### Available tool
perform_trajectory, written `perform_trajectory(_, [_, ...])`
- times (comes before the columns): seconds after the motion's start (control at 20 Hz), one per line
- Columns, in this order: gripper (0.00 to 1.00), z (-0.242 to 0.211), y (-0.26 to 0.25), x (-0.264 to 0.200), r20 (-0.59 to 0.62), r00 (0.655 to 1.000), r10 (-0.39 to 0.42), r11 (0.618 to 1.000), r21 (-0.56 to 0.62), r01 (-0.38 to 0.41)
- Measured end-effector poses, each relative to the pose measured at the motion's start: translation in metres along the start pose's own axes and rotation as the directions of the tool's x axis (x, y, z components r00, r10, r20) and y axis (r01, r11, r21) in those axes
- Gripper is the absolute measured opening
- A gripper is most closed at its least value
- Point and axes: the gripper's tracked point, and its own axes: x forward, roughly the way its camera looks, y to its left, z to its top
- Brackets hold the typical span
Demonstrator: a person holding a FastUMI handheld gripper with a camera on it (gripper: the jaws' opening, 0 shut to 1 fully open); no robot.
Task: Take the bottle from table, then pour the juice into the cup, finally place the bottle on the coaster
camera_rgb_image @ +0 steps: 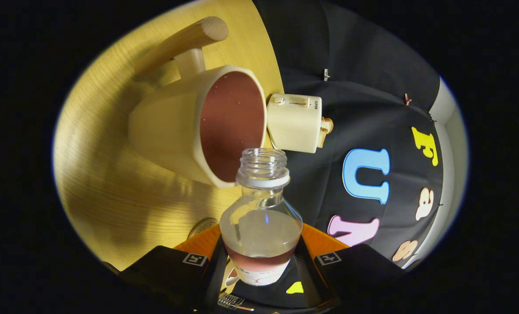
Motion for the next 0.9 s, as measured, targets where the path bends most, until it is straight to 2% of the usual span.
perform_trajectory(0.9, [0.75,0.0113,-0.007,0.0038,0.075,0.997,-0.003,0.981,-0.192,0.017])
